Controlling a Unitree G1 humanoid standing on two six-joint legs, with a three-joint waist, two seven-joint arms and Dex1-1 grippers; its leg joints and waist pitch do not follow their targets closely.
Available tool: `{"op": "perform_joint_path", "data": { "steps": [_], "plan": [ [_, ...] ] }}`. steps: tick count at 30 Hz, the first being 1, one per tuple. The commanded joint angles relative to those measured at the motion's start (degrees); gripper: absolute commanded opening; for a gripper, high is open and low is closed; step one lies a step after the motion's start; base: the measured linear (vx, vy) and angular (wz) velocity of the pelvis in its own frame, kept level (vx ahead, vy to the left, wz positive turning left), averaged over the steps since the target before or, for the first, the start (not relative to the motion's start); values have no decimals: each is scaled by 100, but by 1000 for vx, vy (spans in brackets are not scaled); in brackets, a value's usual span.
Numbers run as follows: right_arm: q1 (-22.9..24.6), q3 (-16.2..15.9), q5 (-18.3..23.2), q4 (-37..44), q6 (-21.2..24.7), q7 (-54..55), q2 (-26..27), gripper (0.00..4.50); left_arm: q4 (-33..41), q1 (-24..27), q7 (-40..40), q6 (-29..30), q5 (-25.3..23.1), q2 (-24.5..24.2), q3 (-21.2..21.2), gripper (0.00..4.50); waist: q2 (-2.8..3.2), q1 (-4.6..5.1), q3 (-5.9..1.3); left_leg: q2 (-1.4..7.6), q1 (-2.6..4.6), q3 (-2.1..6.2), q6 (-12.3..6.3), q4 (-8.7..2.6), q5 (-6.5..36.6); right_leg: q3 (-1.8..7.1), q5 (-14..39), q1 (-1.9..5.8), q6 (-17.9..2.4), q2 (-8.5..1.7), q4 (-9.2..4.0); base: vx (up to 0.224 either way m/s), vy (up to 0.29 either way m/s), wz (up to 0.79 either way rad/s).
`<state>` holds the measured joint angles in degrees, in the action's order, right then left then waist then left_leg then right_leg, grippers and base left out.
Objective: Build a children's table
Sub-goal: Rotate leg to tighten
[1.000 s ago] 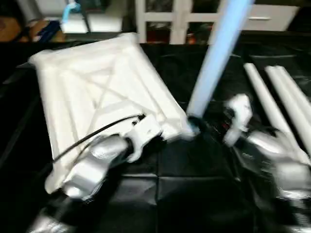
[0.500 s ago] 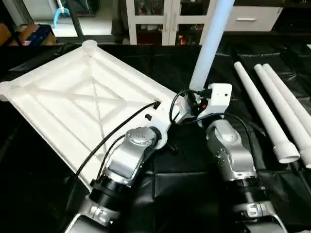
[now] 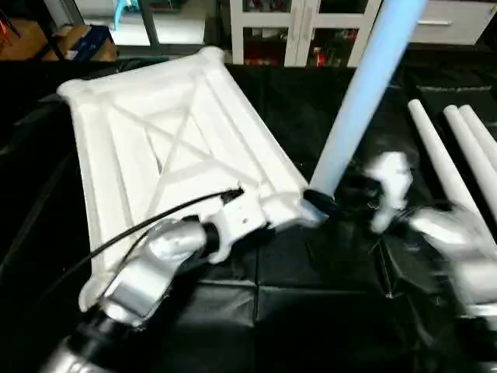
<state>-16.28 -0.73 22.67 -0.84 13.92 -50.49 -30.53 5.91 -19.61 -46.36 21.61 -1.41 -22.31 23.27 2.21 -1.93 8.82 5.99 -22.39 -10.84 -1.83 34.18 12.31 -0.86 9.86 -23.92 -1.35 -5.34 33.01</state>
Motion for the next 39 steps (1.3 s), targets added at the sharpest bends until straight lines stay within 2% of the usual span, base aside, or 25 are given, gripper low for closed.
{"op": "perform_joint_path", "data": {
  "steps": [1,4,6,8,10,12,15,16,22,24,26,28,30,31,32,33,34,35,36,37,39],
  "plan": [
    [81,56,138,106,121,-271,-126,352,-87,221,-201,-6,28,-74,235,0,-73,20,-321,718,171,289,-963,-493,537,209,714,235,-1606,-403,-279,0,0,0],
    [65,117,303,74,235,-479,-222,352,-100,245,-239,-90,31,-106,206,0,-80,28,-327,710,187,276,-796,-508,686,226,802,229,-1574,-411,-293,0,0,0],
    [40,104,324,55,288,-524,-217,336,-132,239,-246,-128,38,-111,189,0,-96,31,-339,706,174,279,-784,-504,615,226,739,243,-1572,-414,-282,0,0,0],
    [42,89,361,54,342,-557,-215,326,-126,240,-249,-126,40,-111,192,0,-99,32,-354,697,179,269,-824,-482,447,224,536,239,-1592,-411,-259,0,0,0],
    [68,50,406,67,395,-618,-221,294,-99,250,-265,-137,59,-120,202,0,-102,24,-376,689,174,262,-948,-447,169,219,255,248,-1642,-416,-226,0,0,0],
    [84,26,446,74,444,-667,-215,288,-77,260,-296,-145,80,-129,213,0,-102,18,-378,689,164,262,-1022,-434,89,215,208,251,-1660,-419,-220,0,0,0],
    [73,-13,457,9,481,-736,-166,251,-70,271,-345,-166,80,-125,214,0,-106,15,-372,691,164,264,-1023,-443,169,209,404,250,-1661,-414,-234,0,0,0],
    [69,-21,446,-8,479,-745,-156,251,-76,268,-351,-172,78,-124,215,0,-104,14,-375,693,175,261,-1005,-444,201,207,470,242,-1653,-411,-240,0,0,0],
    [90,-41,360,-73,500,-632,-95,205,-30,283,-384,-130,104,-138,208,0,-107,16,-396,686,168,263,-1024,-426,40,202,302,252,-1667,-407,-207,0,0,0],
    [102,-53,291,-112,526,-477,-46,197,-9,290,-381,-75,105,-135,216,0,-107,17,-394,681,162,259,-1058,-418,11,203,300,252,-1681,-413,-209,0,0,0],
    [101,-119,-18,-287,535,-4,121,193,-8,252,-294,118,56,-53,272,0,-101,23,-398,687,169,256,-1009,-428,103,202,454,246,-1682,-408,-222,0,0,0],
    [91,-137,-128,-375,572,235,223,191,-13,223,-218,288,53,34,279,0,-100,45,-386,691,162,262,-857,-466,344,200,760,253,-1648,-407,-251,0,0,0],
    [12,-122,-388,-658,715,1058,604,191,-66,106,5,636,6,308,332,0,-97,78,-358,690,182,275,-558,-516,930,216,1368,248,-1549,-415,-331,0,0,0],
    [-32,-94,-461,-766,751,1363,756,191,-97,56,92,755,-27,408,359,0,-95,97,-340,695,188,274,-452,-538,1082,221,1534,232,-1515,-407,-344,0,0,0],
    [-212,25,-692,-1134,814,2389,1267,190,-249,-127,428,1118,-135,791,414,0,-81,152,-319,677,181,291,-239,-554,1344,229,1887,199,-1412,-413,-369,0,0,0],
    [-317,93,-803,-1329,830,2909,1527,190,-345,-228,609,1298,-189,999,431,0,-80,222,-292,656,182,337,74,-583,1779,212,2467,185,-1247,-409,-408,-56,12,-12],
    [-450,173,-901,-1553,773,3443,1803,190,-500,-350,861,1445,-233,1274,403,0,-106,274,-312,639,149,413,336,-601,2082,181,2859,227,-1034,-420,-398,-56,12,-12],
    [-595,269,-1000,-1794,668,4005,2067,190,-660,-477,1094,1598,-253,1543,354,0,-117,308,-303,635,146,416,406,-614,2209,183,2968,210,-937,-413,-418,-62,24,-18],
    [-702,355,-1057,-1974,529,4406,2253,189,-779,-568,1252,1687,-258,1729,309,0,-99,347,-303,614,197,410,525,-603,2417,193,3084,133,-827,-406,-456,-52,21,-12],
    [-768,411,-1092,-2086,436,4658,2368,189,-850,-623,1348,1742,-260,1843,282,0,-97,358,-304,605,214,416,542,-599,2531,193,3148,120,-780,-407,-476,-52,21,-12],
    [-850,453,-1121,-2228,336,4850,2500,189,-918,-690,1413,1761,-267,1946,275,0,-107,375,-307,604,187,441,514,-622,2725,179,3135,141,-675,-404,-500,0,0,0]
  ]
}}
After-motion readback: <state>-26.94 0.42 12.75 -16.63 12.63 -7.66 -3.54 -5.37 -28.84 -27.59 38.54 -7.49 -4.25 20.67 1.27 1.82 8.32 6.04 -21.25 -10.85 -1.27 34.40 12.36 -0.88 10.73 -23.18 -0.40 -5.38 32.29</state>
